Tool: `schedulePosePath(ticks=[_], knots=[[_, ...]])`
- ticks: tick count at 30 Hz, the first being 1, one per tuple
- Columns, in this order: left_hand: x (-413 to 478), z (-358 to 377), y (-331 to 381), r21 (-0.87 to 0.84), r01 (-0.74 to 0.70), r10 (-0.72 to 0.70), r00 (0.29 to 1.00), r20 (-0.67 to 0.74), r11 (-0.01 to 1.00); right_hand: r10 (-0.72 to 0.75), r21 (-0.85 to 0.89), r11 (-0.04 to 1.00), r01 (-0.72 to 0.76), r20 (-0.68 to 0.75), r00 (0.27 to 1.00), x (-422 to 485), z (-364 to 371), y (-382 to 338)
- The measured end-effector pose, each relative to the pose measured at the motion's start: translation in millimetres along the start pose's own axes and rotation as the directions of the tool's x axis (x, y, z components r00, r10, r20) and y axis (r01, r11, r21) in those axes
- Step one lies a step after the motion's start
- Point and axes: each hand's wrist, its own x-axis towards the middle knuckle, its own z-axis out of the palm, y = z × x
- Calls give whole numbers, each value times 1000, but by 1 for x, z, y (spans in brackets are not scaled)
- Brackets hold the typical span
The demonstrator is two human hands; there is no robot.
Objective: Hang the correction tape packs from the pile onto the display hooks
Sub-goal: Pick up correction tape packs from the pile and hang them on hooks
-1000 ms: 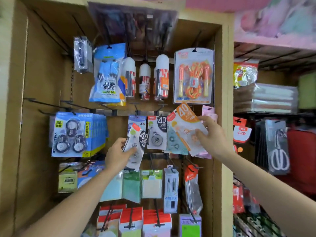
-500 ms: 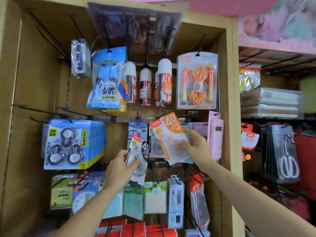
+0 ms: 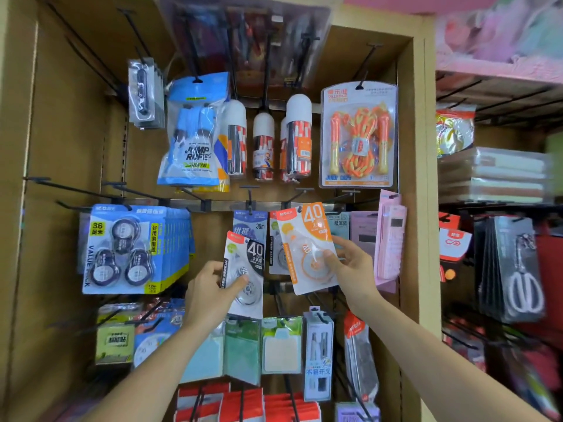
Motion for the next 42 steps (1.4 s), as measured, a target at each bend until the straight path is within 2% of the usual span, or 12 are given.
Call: schedulePosePath(ticks=[7,12,17,25,27,29,31,33,36,42], knots=[[-3,-5,-1,-100,40,-40,999,1,994,-28,-204,979,17,-51,998,37,13,4],[-7,-7,1,-183,40,-39,999,11,982,-51,-429,903,32,-33,998,66,34,14],[-10,-13,4,-339,94,-55,991,122,936,38,-535,844,-51,-36,999,81,51,29],[-14,-15,10,-399,132,-60,981,187,908,97,-650,758,-60,22,995,76,57,23],[-14,-17,13,-418,134,-63,982,180,898,18,-562,827,-30,-27,999,61,59,23],[-15,-18,16,-434,131,-61,983,171,892,-34,-394,918,37,16,999,39,60,21],[-16,-17,18,-432,136,-63,982,179,891,20,-154,988,12,205,979,11,60,11],[-16,-17,19,-432,142,-60,979,197,891,61,5,998,-68,365,929,-11,62,6],[-17,-16,20,-428,134,-39,974,224,894,55,92,990,-108,455,889,-28,69,5],[-17,-19,20,-371,121,-6,955,295,921,-5,178,981,-73,407,913,-38,72,2]])
